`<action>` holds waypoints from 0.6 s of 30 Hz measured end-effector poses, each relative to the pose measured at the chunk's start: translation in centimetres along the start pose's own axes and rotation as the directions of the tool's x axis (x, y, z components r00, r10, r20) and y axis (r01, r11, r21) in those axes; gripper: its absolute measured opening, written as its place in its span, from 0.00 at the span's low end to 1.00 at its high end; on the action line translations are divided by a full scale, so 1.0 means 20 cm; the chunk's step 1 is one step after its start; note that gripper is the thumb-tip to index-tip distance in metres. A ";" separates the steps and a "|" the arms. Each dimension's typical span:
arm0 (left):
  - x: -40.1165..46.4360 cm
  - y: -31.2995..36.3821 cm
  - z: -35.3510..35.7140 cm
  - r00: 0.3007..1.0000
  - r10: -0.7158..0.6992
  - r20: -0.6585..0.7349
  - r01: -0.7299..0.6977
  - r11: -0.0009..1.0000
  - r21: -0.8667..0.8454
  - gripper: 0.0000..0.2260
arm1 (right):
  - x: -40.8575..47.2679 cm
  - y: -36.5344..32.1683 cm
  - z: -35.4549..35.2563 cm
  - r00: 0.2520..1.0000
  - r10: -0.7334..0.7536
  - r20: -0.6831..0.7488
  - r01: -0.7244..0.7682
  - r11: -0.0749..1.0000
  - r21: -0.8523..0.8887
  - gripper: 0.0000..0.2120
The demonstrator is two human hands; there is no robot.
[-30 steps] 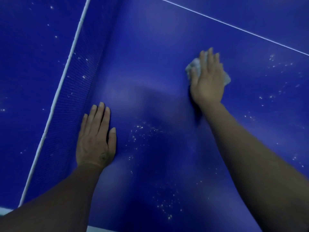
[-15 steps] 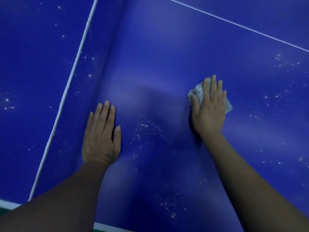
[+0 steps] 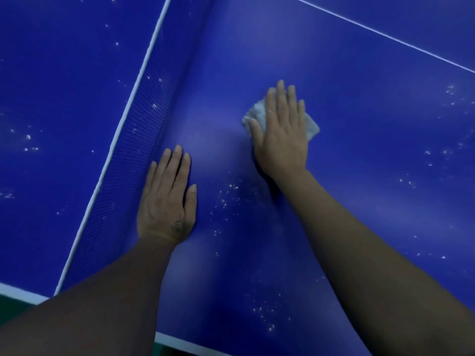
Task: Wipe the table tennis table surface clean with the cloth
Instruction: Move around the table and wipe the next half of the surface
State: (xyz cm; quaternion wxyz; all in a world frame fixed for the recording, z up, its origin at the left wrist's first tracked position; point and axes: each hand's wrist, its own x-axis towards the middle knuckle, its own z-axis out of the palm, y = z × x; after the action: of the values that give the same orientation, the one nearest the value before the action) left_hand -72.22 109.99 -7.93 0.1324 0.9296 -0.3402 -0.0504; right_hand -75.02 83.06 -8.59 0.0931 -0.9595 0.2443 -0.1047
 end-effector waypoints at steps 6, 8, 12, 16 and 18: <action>-0.01 -0.01 0.01 0.999 0.033 -0.037 -0.033 0.999 0.026 0.25 | -0.38 -0.17 -0.03 0.898 -0.427 0.108 0.400 0.893 0.204 0.29; -0.01 -0.01 0.02 0.998 0.038 -0.049 -0.037 0.999 0.029 0.25 | -0.58 -0.15 -0.09 0.843 -0.512 0.164 0.467 0.848 0.249 0.29; -0.01 -0.01 0.02 0.998 0.046 -0.054 -0.044 0.999 0.031 0.24 | -0.53 -0.10 -0.08 0.811 -0.556 0.183 0.522 0.828 0.203 0.28; -0.03 -0.03 0.01 0.999 0.039 -0.015 -0.039 0.999 0.029 0.25 | -0.25 -0.13 -0.03 0.921 -0.362 0.146 0.349 0.931 0.110 0.29; -0.13 -0.04 0.00 0.999 0.040 0.018 -0.041 0.998 0.039 0.25 | -0.28 -0.17 -0.03 0.935 -0.332 0.123 0.321 0.942 0.099 0.29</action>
State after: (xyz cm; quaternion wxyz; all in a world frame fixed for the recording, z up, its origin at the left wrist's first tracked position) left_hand -73.65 112.25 -8.19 0.1123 0.9245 -0.3611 -0.0489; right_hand -78.49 88.58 -8.10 0.1281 -0.9874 0.0704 -0.0614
